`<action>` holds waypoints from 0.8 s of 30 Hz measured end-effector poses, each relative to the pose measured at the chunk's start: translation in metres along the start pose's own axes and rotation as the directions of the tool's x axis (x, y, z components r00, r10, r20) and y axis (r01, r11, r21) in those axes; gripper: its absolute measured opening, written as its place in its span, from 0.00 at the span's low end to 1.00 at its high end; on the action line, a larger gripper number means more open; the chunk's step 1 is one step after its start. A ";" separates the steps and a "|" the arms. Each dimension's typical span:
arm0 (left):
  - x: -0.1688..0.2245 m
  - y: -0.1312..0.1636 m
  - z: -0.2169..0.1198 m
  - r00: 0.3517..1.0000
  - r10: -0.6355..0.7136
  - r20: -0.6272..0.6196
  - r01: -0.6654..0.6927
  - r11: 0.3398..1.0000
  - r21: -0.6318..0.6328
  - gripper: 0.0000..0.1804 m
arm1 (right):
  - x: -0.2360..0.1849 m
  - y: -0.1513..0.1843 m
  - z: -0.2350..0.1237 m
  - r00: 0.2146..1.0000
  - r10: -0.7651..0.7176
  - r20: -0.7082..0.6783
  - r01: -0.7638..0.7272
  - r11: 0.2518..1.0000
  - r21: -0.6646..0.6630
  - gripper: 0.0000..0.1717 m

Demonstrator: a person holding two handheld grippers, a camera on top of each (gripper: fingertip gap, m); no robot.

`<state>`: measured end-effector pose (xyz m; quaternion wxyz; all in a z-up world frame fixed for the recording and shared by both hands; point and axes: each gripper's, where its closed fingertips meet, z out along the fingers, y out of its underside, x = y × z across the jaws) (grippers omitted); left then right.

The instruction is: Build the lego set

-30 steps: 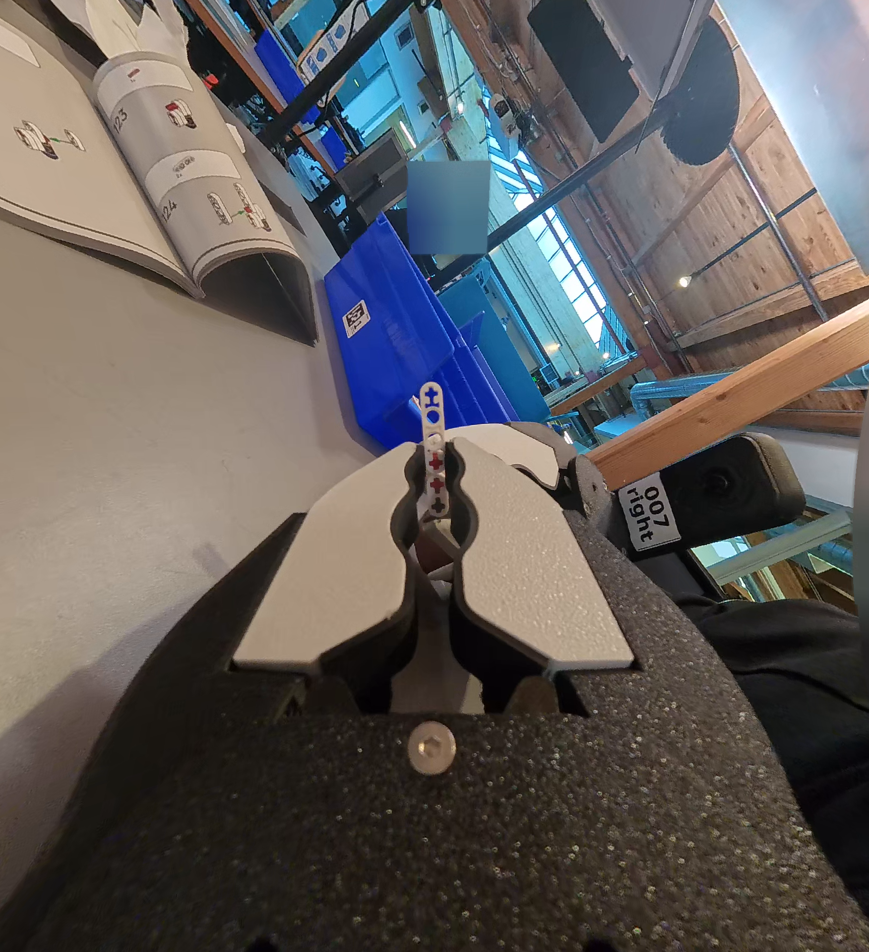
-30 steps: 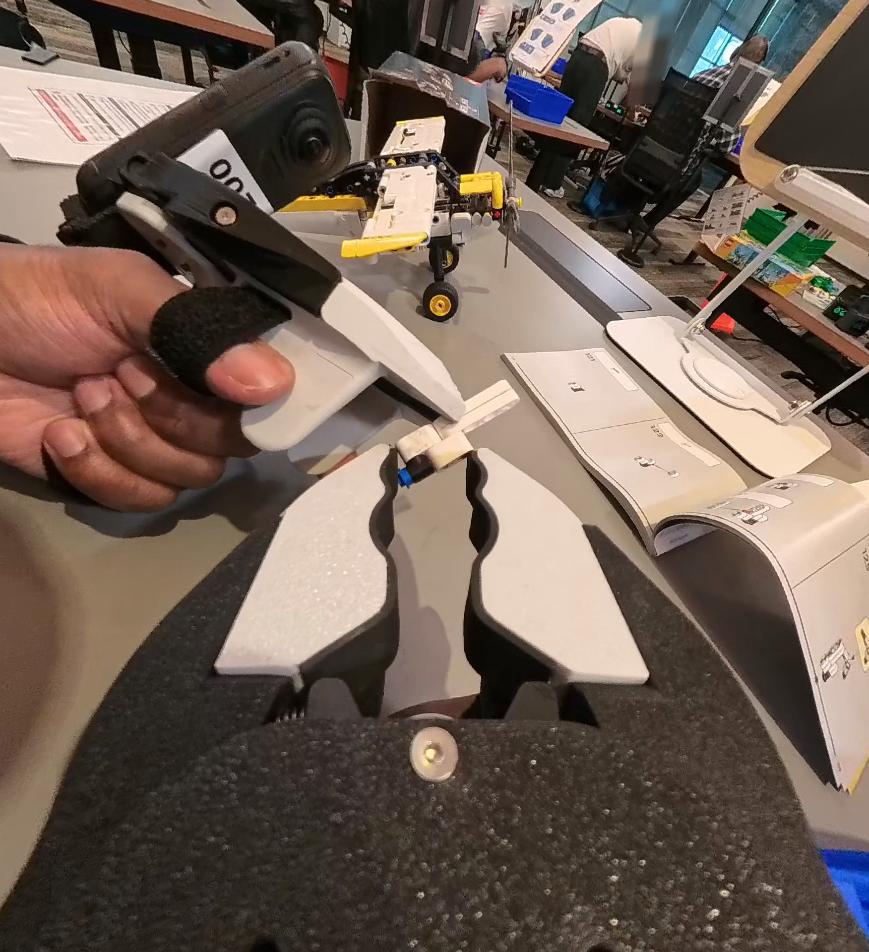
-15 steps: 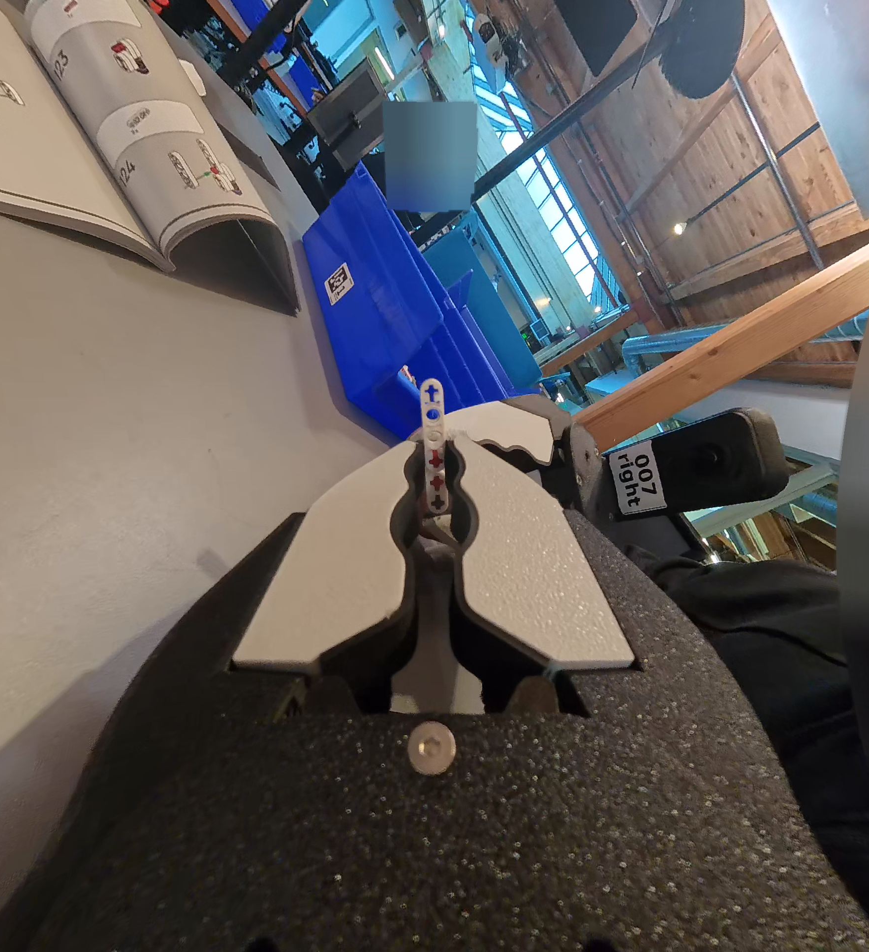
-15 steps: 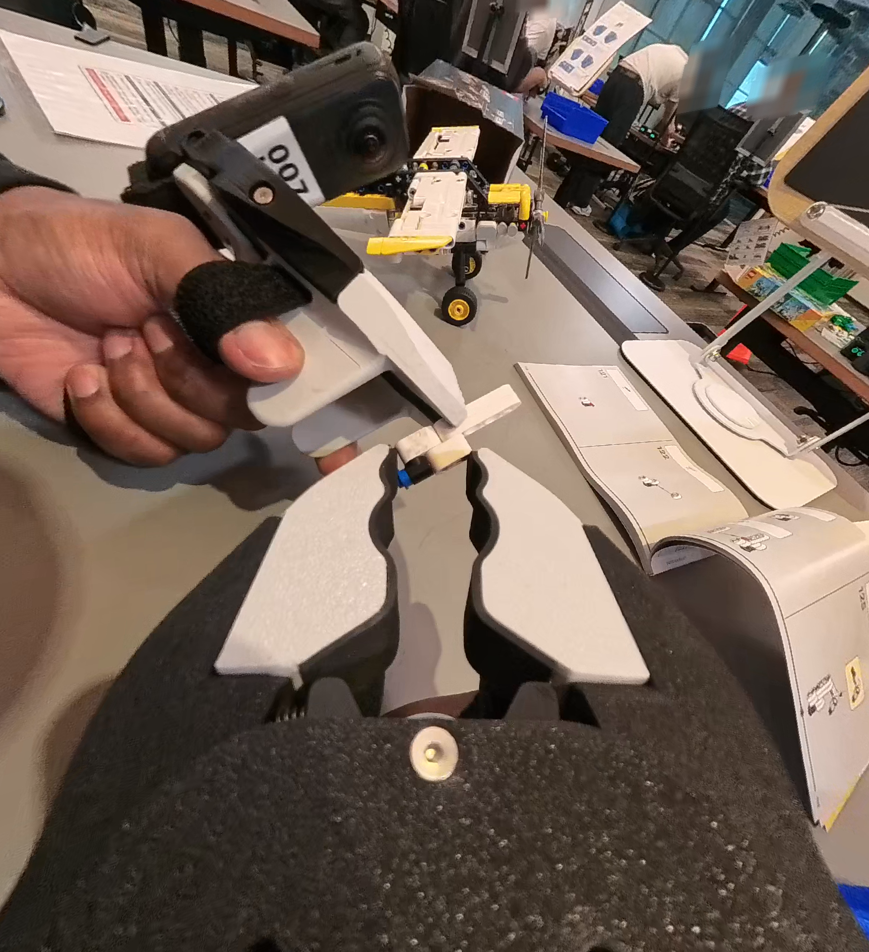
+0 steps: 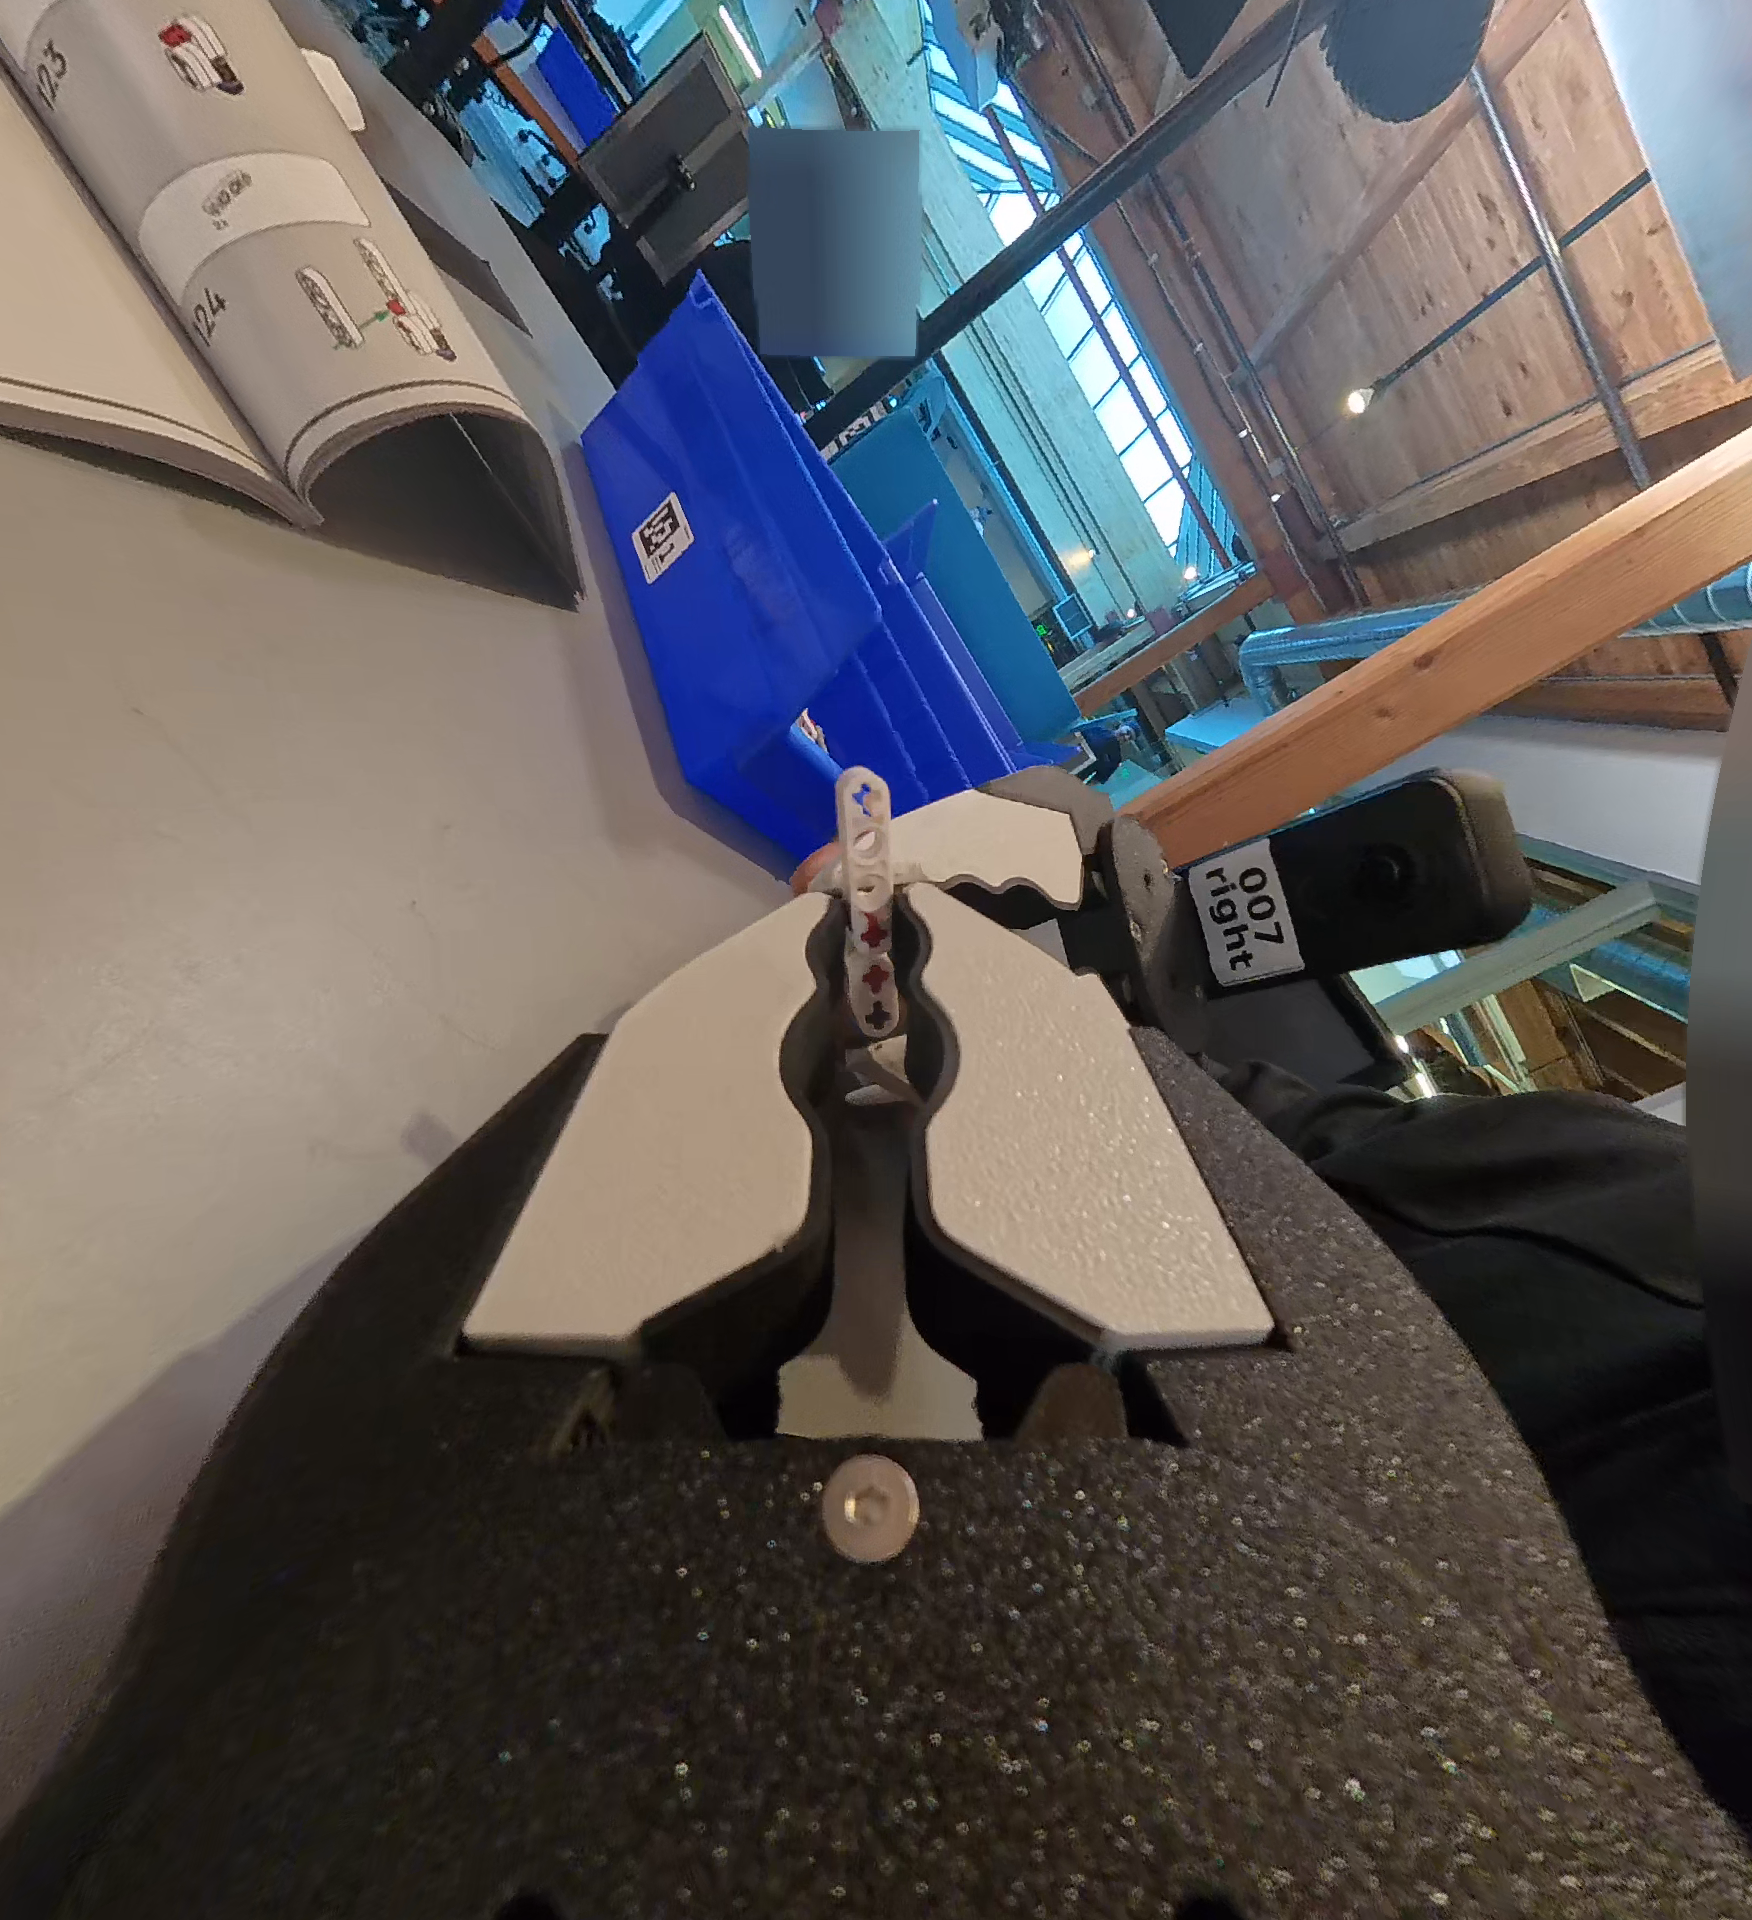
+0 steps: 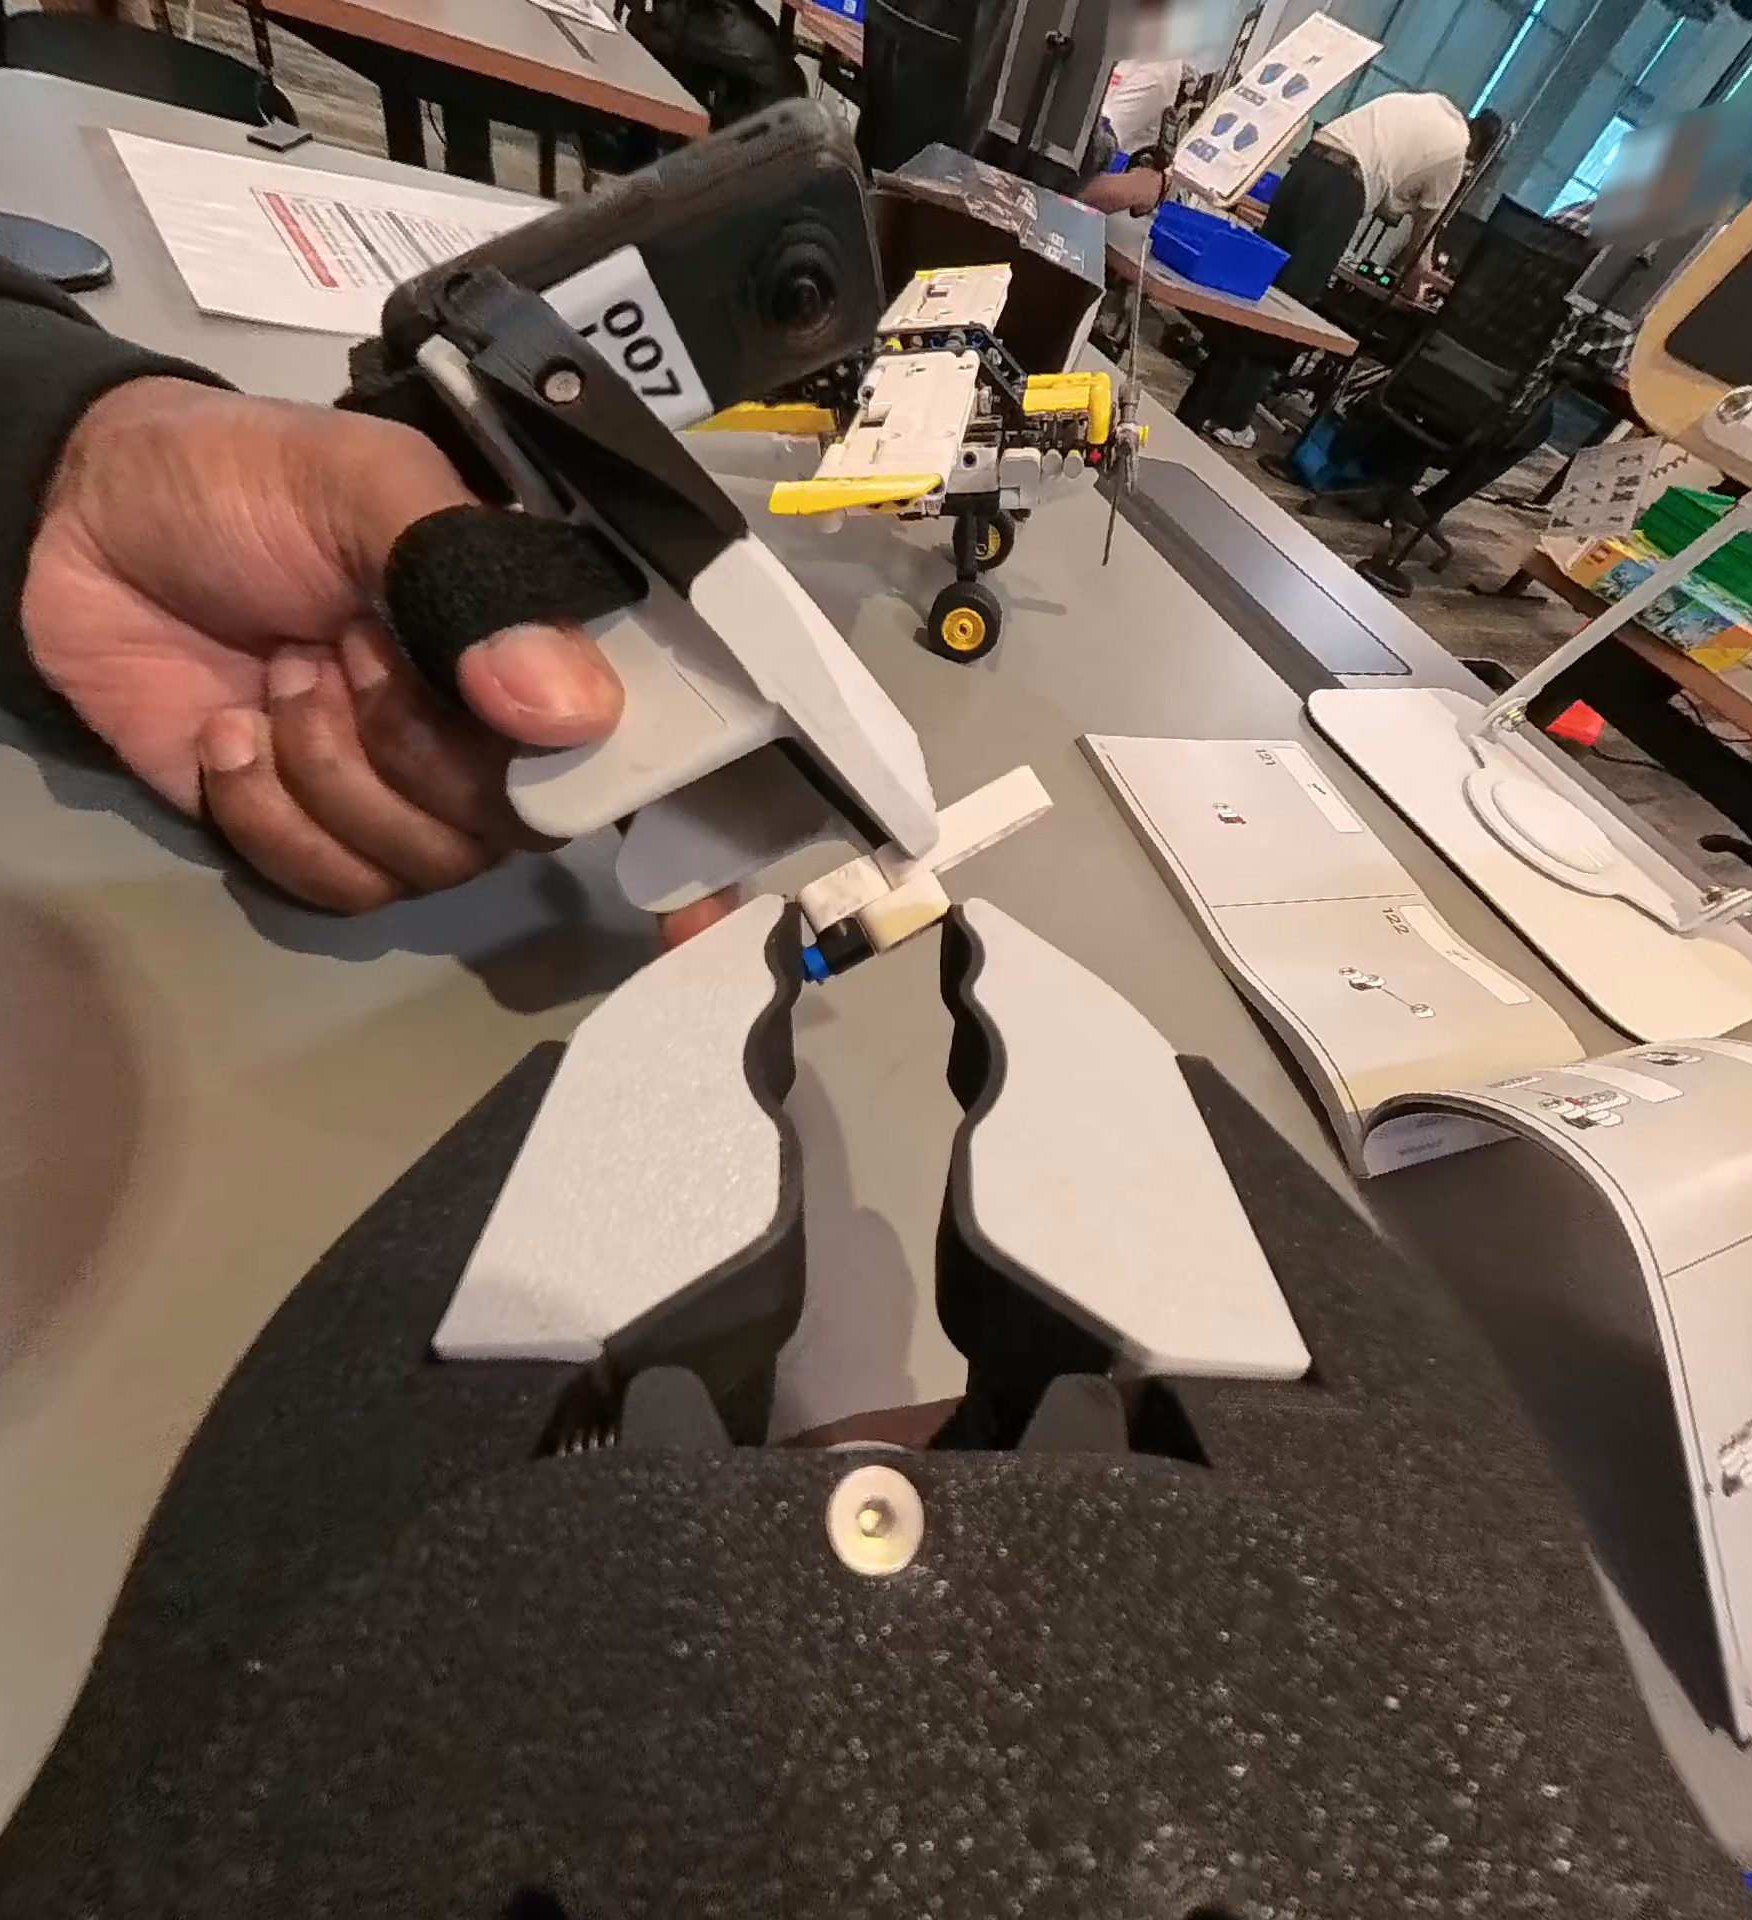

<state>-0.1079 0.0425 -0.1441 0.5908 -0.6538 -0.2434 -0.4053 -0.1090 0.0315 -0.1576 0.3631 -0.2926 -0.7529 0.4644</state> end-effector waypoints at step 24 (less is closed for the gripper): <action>0.036 -0.057 -0.015 0.840 0.521 0.151 -0.540 0.778 0.322 0.39 | 0.019 0.016 -0.002 0.948 0.310 0.072 -0.308 0.951 -0.031 0.05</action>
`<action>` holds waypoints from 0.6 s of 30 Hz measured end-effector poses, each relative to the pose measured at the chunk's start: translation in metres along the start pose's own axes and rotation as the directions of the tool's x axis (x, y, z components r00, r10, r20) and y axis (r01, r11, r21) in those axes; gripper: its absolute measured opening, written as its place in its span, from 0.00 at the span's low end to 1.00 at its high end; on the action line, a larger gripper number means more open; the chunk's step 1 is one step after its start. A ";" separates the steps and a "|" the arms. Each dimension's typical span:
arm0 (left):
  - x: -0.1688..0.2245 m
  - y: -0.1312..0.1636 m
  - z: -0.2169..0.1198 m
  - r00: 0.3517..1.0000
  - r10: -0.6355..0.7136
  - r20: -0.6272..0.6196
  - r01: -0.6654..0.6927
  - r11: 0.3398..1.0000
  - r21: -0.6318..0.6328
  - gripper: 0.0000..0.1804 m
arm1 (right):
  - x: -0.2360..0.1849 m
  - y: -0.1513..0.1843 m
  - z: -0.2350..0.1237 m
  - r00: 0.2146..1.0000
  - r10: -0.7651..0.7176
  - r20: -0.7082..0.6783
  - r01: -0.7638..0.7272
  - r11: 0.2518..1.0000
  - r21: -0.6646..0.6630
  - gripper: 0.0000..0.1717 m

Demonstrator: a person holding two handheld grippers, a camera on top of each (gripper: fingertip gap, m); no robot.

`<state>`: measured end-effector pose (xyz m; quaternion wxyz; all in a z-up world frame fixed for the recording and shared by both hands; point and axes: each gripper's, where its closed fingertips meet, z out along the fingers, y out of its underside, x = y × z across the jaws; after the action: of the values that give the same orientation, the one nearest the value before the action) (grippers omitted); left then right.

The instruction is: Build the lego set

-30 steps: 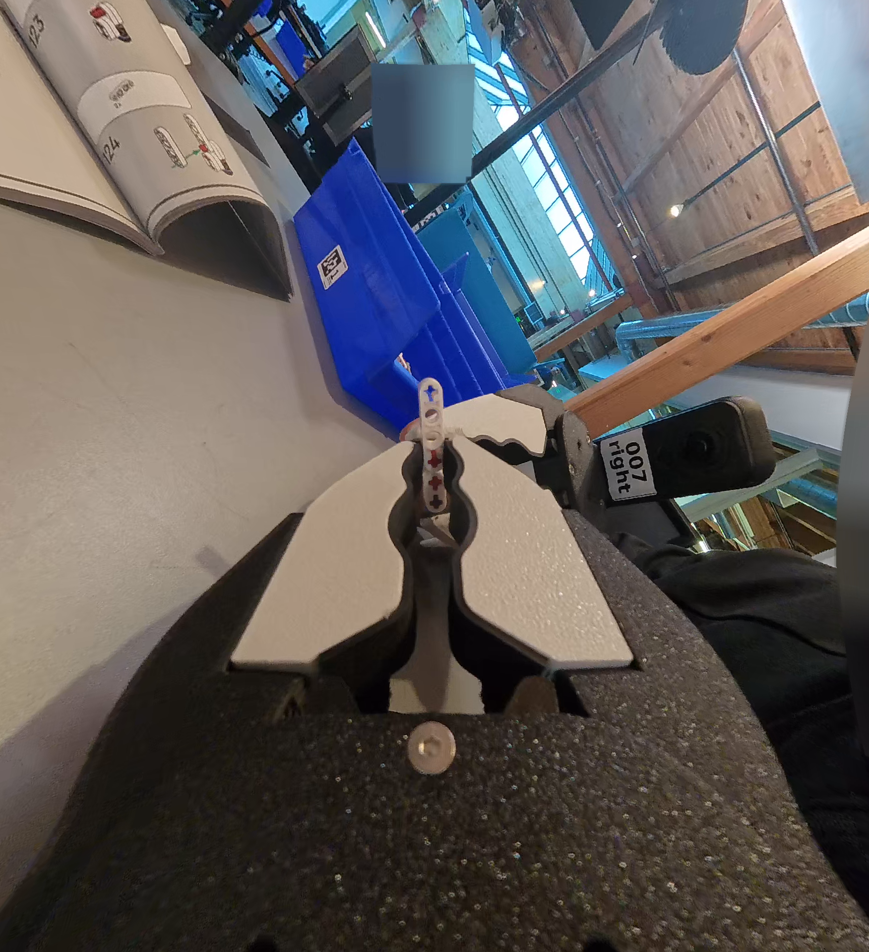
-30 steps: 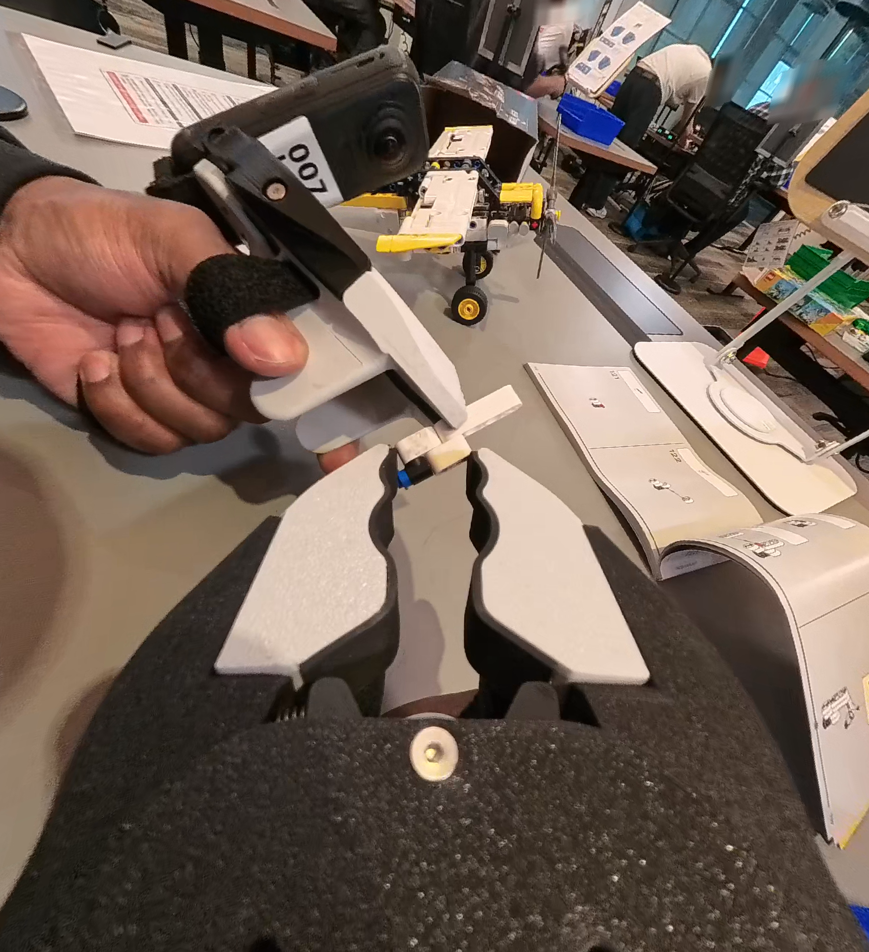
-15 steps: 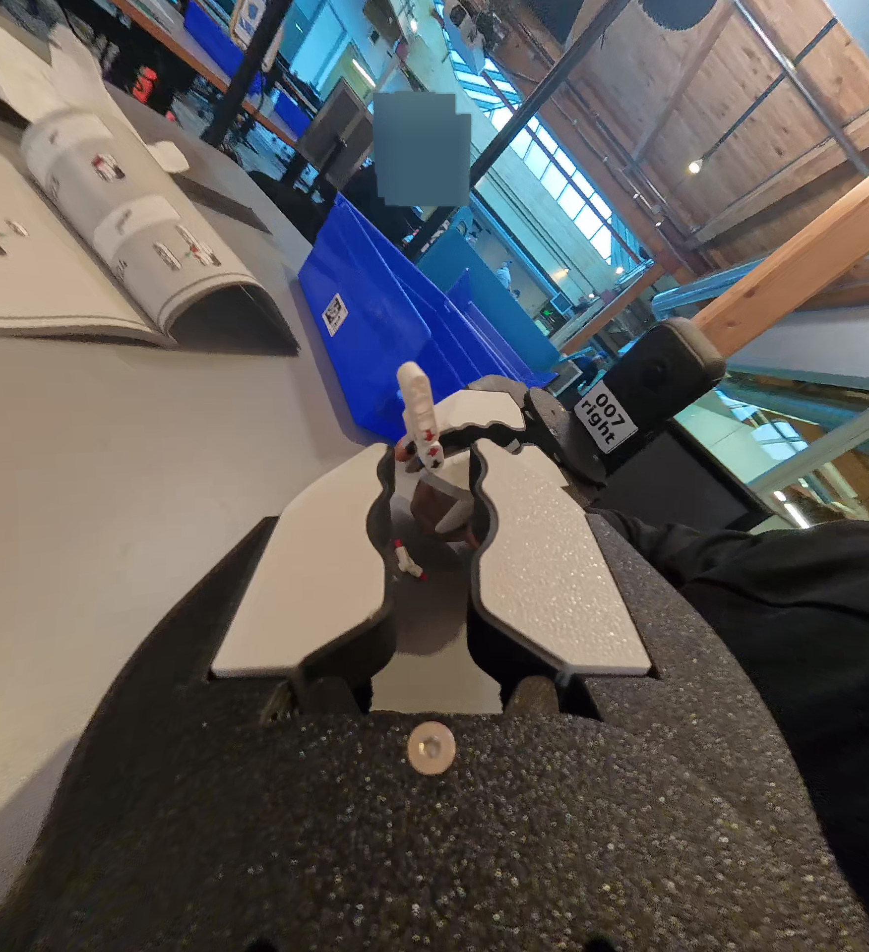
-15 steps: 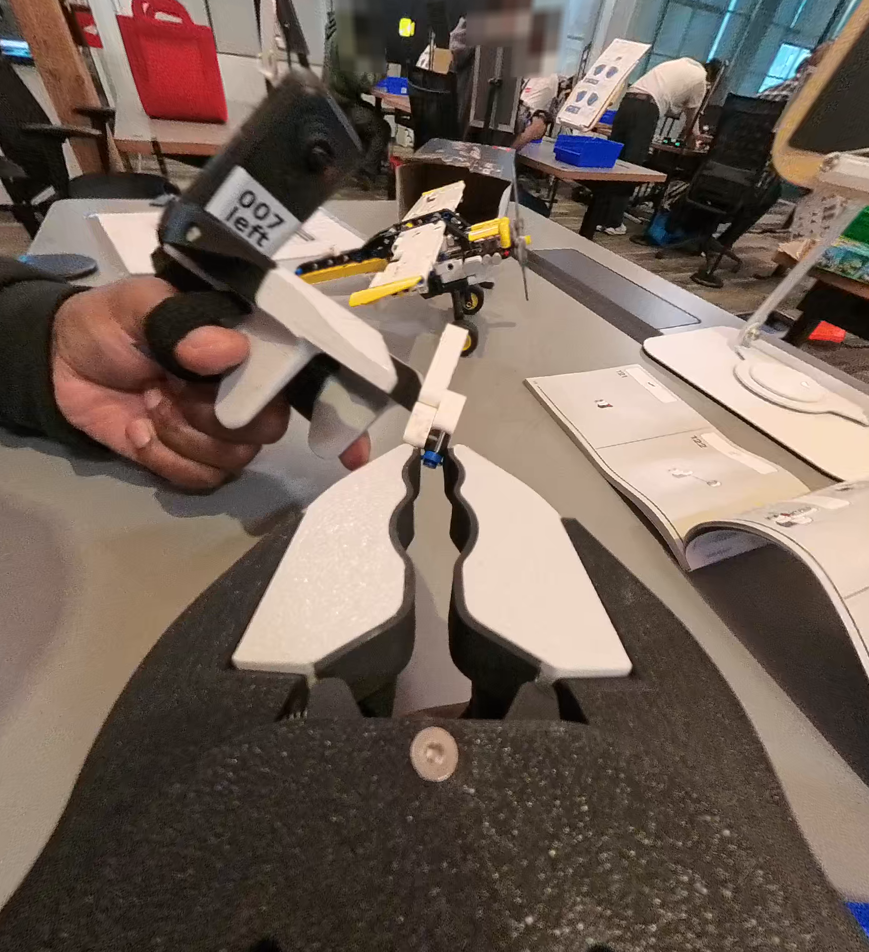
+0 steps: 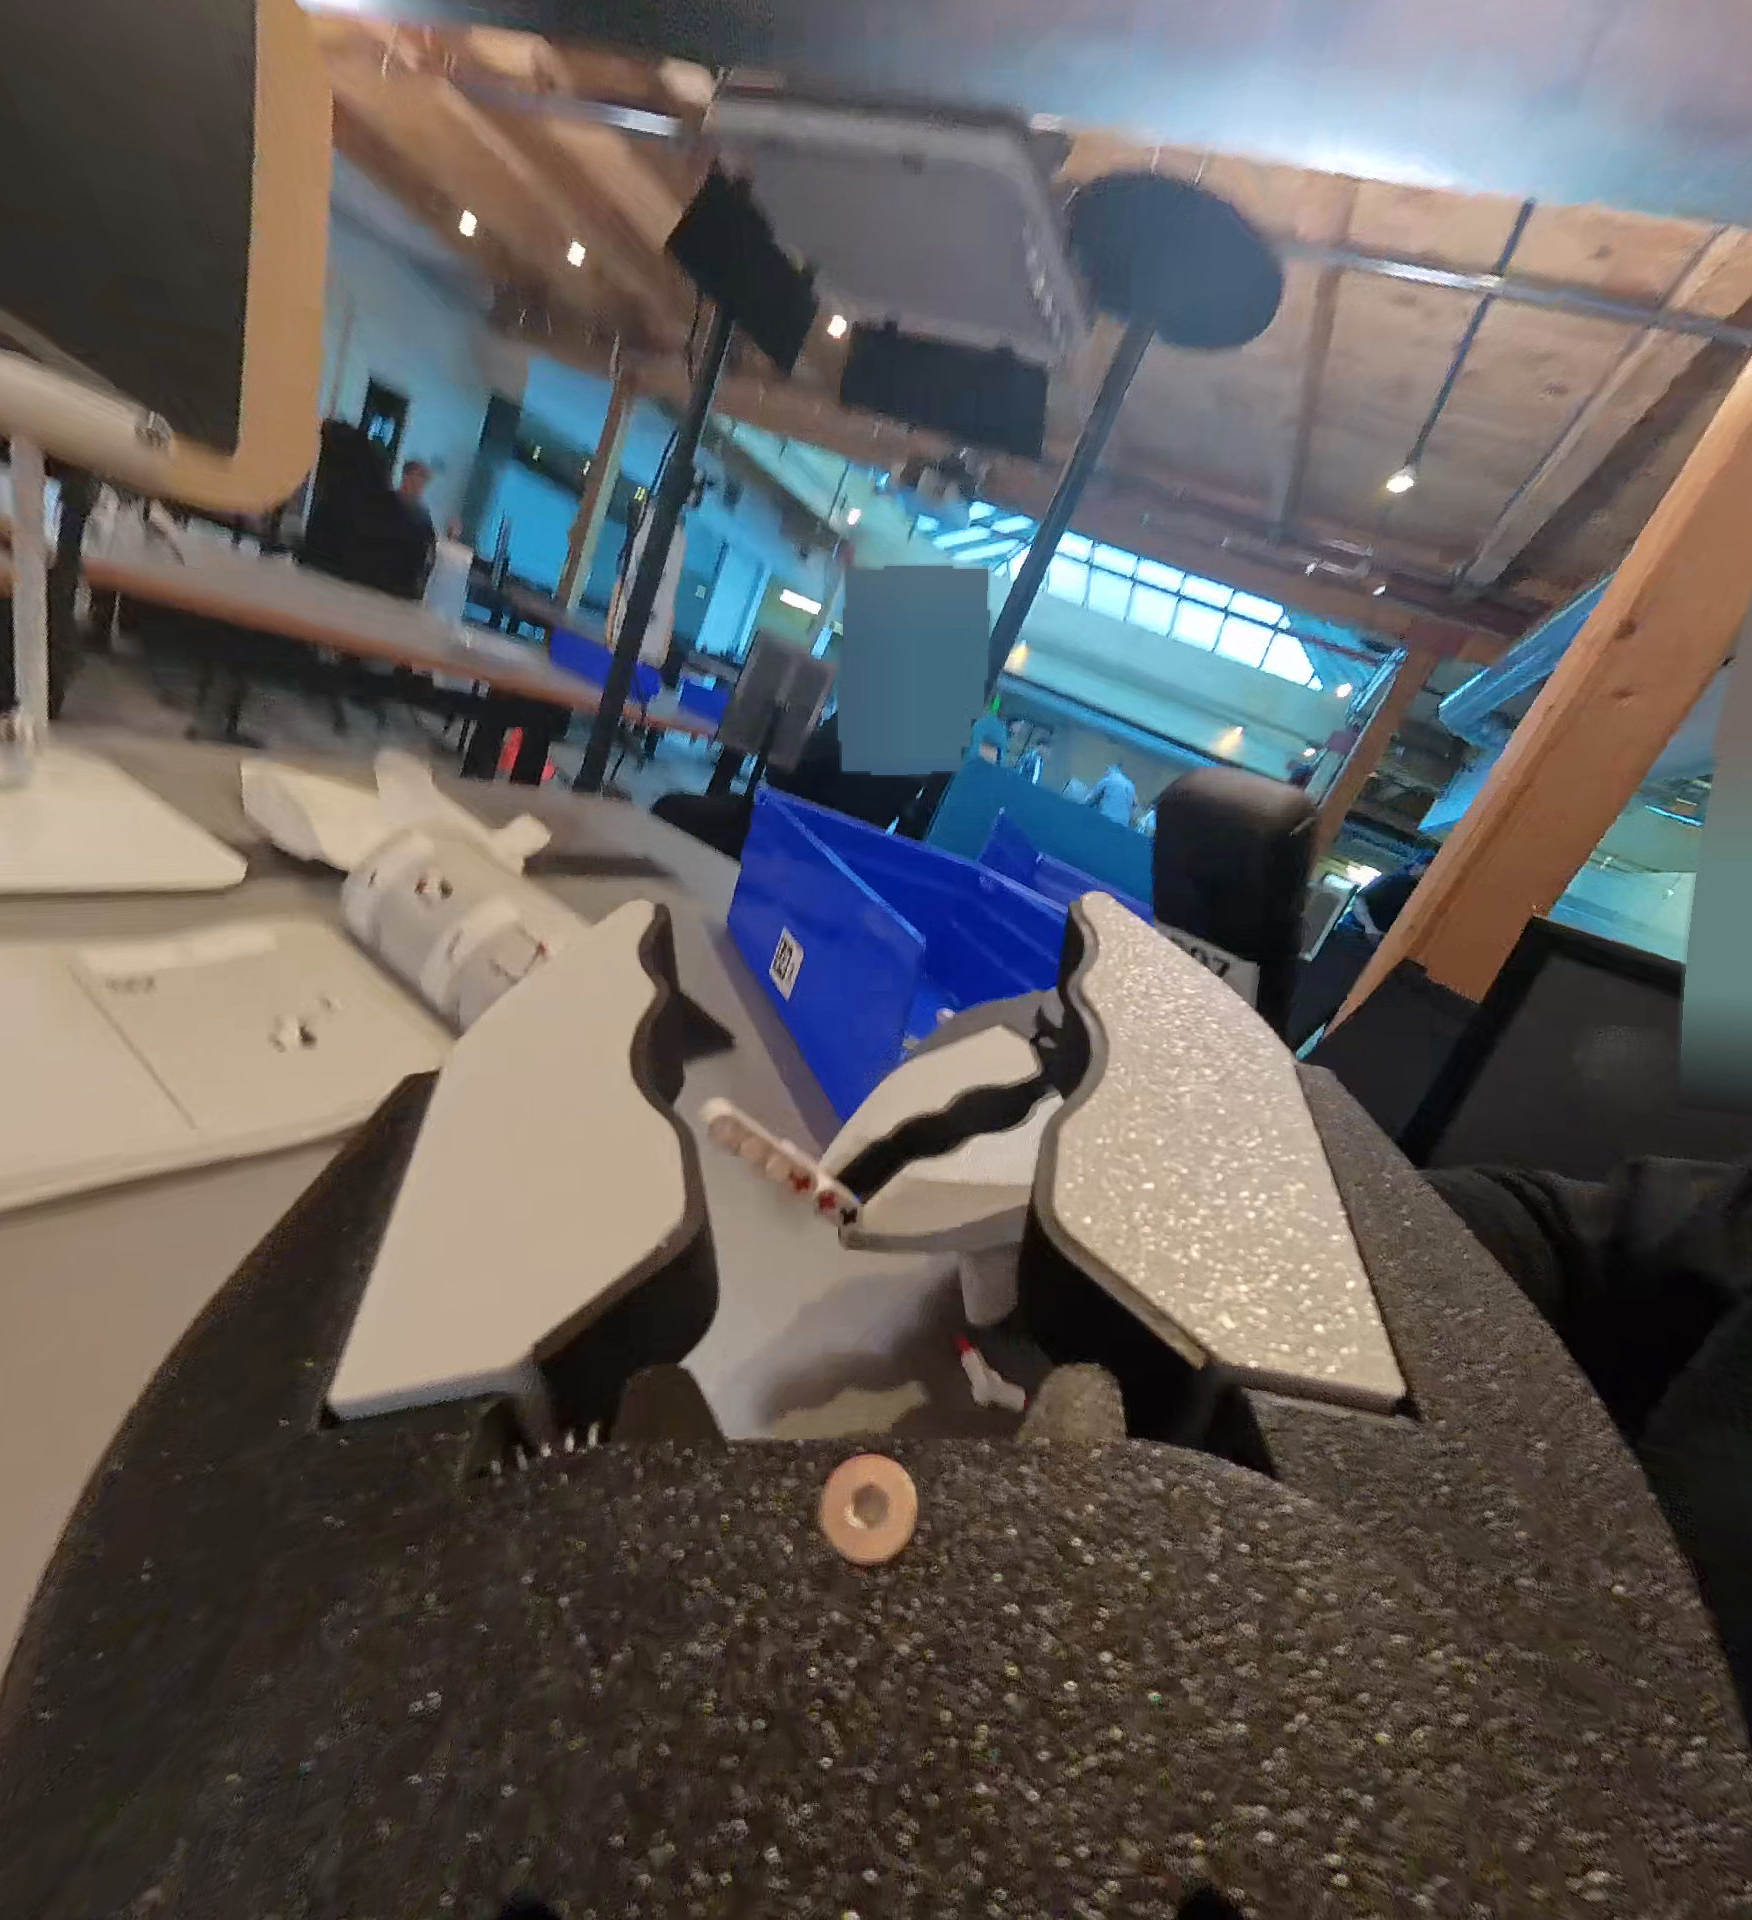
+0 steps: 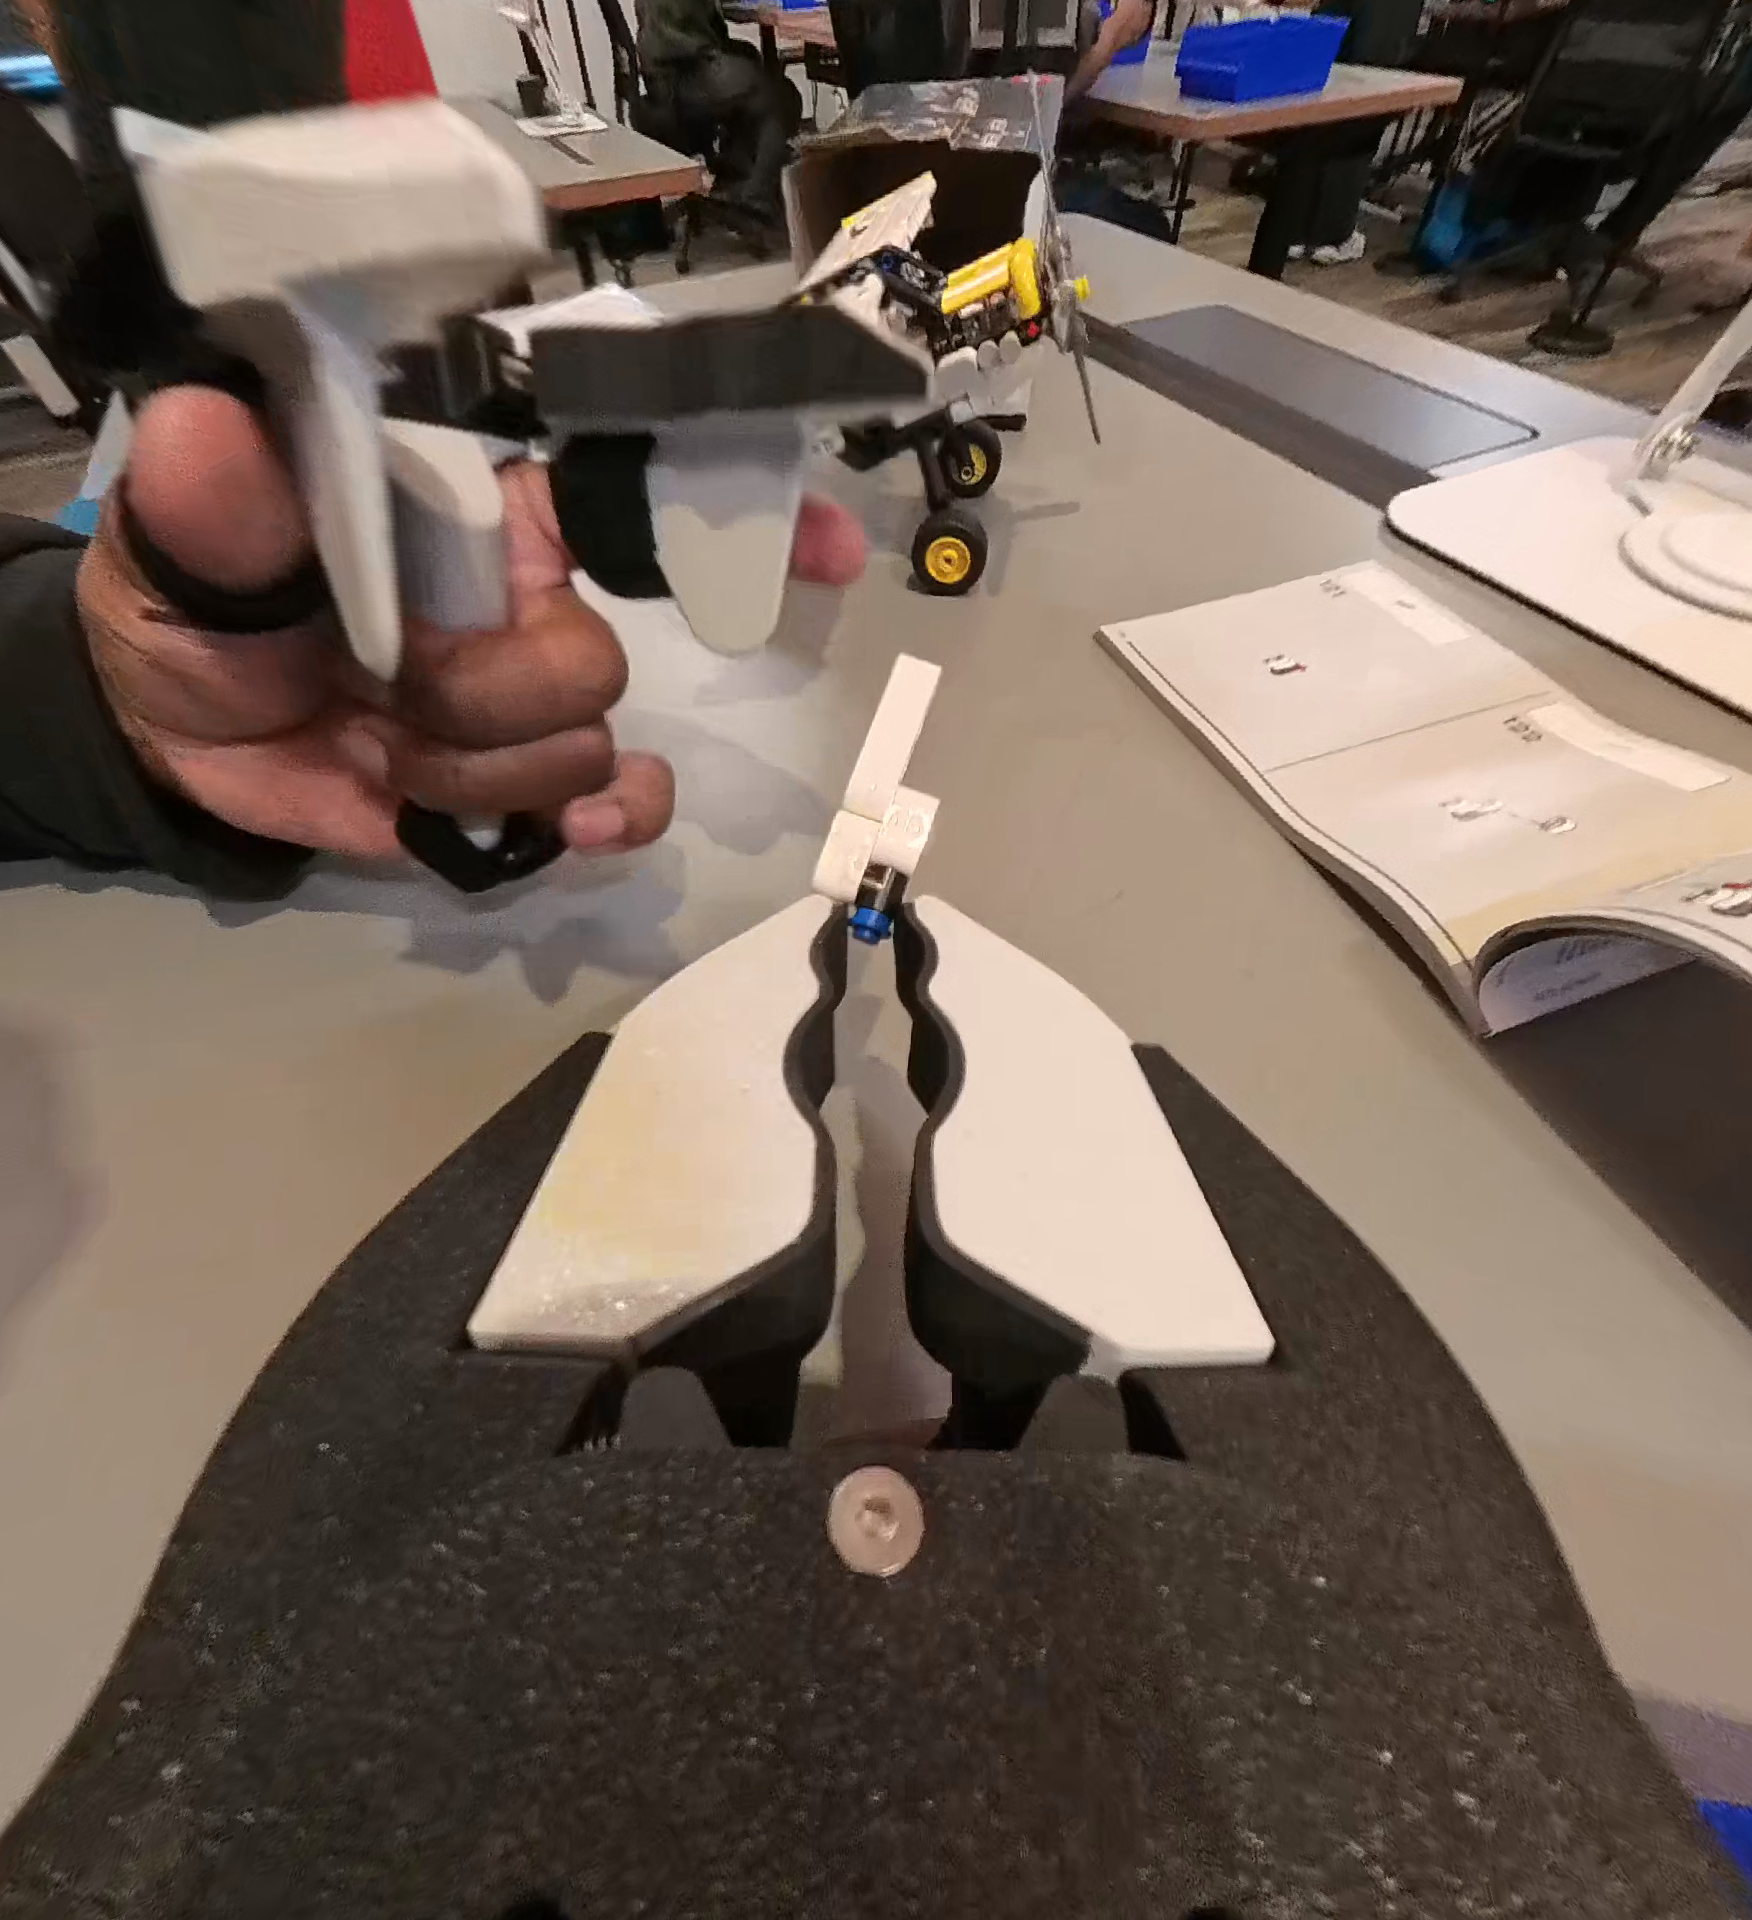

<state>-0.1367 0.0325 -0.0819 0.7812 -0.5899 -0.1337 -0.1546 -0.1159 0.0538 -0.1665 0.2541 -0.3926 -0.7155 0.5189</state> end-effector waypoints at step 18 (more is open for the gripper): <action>-0.046 0.048 0.021 0.954 -0.041 0.297 0.110 0.969 -0.219 0.28 | 0.023 0.009 -0.004 0.987 0.062 -0.145 -0.068 0.997 -0.039 0.05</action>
<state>-0.1603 0.0686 -0.1368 0.6718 -0.6883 -0.2503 -0.1109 -0.1228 0.0761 -0.1749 0.2794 -0.4575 -0.6934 0.4814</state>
